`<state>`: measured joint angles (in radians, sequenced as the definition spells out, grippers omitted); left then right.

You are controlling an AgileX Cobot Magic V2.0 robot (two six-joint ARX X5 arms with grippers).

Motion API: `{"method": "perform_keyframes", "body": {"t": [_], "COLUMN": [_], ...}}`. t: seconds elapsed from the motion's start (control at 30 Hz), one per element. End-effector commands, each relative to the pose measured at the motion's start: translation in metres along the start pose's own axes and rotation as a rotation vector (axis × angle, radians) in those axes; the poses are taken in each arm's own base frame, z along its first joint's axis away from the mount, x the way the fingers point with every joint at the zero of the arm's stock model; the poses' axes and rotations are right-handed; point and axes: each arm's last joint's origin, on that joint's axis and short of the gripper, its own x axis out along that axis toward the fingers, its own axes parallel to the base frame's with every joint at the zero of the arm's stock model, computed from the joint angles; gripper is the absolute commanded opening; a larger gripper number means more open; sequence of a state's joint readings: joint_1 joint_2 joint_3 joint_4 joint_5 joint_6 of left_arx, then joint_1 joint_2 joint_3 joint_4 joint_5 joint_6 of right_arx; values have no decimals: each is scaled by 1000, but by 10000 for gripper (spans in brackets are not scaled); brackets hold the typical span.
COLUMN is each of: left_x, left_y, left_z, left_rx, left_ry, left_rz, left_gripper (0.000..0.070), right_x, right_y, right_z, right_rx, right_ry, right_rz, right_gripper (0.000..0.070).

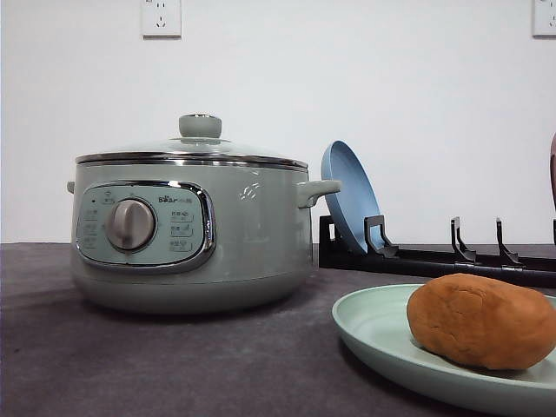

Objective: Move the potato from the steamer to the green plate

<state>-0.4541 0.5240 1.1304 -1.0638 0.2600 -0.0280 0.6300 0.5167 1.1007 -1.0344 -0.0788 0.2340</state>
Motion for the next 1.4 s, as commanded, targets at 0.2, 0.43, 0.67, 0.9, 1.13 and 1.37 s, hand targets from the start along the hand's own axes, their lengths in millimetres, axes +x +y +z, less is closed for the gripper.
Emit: {"method": "perform_keyframes", "body": {"t": [0.2,0.43,0.67,0.9,1.13,1.37], "left_x": [0,-1,-1,9,54,90], "left_y": [0,0,0,5,36,62], "left_z": [2,2,2,-1,-45,-121], "left_rx": [-8,-8,-8,-27,-51,-60], "left_ry": [-3,-4,-4,-22,-198,-270], "left_rz": [-4,-4,-4,42,222,382], "left_gripper": [0,0,0,0,0,0], "right_x": [-2,-2,-2,-2,-2,-2], "right_y": [1,1,1,1,1,1], "right_z": [3,3,3,3,3,3], "right_rx": [-15,-15,-15,-15,-15,-15], "right_ry": [-14,-14,-14,-14,-14,-14], "right_rz": [11,11,11,11,11,11], "right_gripper": [19,19,19,19,19,19]}}
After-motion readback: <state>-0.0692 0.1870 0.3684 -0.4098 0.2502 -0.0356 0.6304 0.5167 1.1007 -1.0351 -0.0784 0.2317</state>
